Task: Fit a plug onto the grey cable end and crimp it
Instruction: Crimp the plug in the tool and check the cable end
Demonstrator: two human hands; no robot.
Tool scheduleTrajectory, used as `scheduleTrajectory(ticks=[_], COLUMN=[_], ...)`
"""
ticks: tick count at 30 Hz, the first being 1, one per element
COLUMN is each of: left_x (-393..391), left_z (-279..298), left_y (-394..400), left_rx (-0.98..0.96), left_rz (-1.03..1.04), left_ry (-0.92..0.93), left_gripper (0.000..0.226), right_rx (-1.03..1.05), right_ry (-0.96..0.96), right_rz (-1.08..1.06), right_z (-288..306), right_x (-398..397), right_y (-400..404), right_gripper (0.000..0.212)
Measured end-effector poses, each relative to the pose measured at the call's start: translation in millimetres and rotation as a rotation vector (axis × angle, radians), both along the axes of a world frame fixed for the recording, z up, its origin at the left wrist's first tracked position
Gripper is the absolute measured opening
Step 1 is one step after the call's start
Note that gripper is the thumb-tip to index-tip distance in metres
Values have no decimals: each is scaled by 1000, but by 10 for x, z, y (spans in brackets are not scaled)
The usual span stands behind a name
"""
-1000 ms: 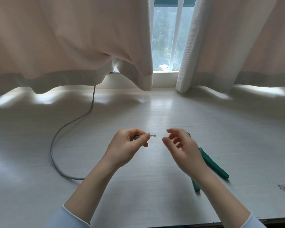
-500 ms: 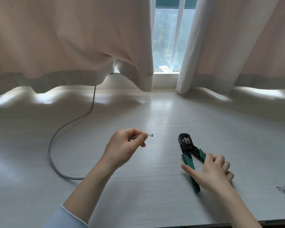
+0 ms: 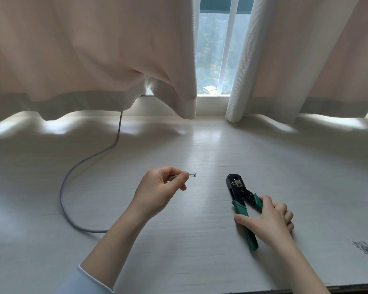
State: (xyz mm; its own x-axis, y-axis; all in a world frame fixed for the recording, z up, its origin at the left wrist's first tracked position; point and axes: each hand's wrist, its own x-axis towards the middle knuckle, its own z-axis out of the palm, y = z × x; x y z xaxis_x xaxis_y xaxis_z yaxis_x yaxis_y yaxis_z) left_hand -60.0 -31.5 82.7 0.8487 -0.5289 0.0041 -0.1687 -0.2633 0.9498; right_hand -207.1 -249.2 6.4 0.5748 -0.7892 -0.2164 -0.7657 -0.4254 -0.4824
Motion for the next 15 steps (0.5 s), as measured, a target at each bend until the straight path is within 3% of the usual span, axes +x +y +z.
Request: scheduleTrajectory(ticks=[10,15], left_x=[3,20], left_z=[7,24], left_y=[-8,-5], left_rx=[-2,-4], left_rz=[7,12], left_ry=[1,3], left_gripper=[16,16], right_rx=[449,579], right_ry=[-439,-519], right_rz=[-5,9], right_z=[280,357], right_x=[7,67], right_y=[0,18], right_gripper=[67,69])
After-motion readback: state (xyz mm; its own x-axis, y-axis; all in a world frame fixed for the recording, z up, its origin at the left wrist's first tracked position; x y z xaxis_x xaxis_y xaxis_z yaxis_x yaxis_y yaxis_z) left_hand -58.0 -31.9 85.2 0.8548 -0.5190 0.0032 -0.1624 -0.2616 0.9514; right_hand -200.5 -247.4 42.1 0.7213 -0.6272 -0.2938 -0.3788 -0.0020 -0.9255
